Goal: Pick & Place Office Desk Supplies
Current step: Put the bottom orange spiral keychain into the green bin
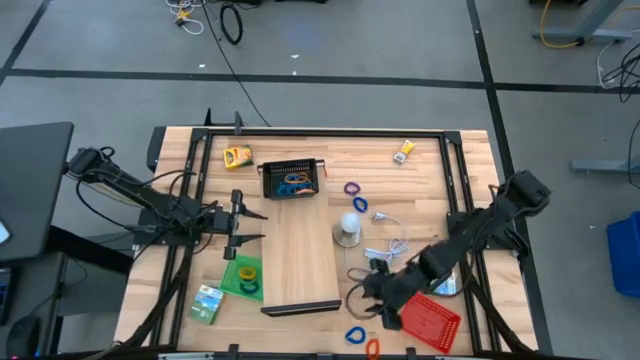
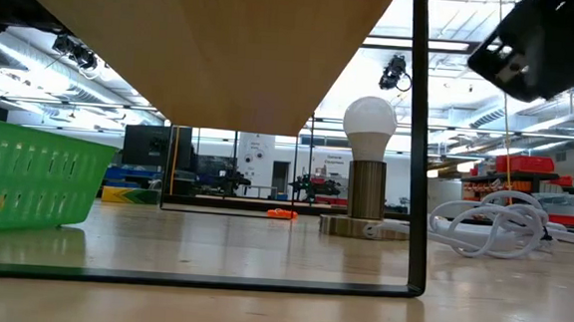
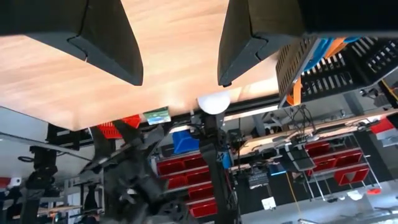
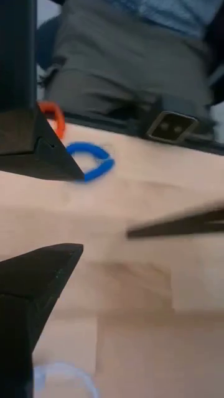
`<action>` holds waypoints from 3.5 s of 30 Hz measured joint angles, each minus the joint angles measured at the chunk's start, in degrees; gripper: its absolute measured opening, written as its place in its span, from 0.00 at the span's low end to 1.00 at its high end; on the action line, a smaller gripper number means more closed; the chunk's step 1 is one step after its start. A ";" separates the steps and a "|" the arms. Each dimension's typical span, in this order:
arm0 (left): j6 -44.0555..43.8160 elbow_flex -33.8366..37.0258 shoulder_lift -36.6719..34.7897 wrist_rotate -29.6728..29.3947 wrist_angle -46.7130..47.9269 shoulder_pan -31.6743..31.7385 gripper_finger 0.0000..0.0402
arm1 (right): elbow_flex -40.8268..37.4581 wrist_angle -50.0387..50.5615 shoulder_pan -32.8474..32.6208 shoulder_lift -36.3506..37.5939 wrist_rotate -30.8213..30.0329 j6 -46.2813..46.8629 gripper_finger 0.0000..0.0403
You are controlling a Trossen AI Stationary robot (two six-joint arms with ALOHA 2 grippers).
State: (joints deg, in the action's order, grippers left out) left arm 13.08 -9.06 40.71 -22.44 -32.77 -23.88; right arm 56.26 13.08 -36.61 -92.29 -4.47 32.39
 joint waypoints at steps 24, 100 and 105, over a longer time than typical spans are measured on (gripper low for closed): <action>1.14 -0.02 0.00 -0.01 1.35 -0.02 0.53 | 18.44 14.56 -3.22 -17.17 18.22 24.79 0.45; 0.42 -0.02 0.02 0.46 1.63 -0.07 0.53 | 18.44 20.11 -7.35 -22.06 7.55 37.68 0.35; 0.42 -0.02 0.02 0.46 1.68 -0.08 0.53 | 18.44 22.21 -7.35 -22.06 7.07 38.36 0.34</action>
State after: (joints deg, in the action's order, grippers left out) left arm 13.50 -9.08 40.73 -21.98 -31.10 -23.97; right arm 74.70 35.29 -43.97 -114.34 2.61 70.75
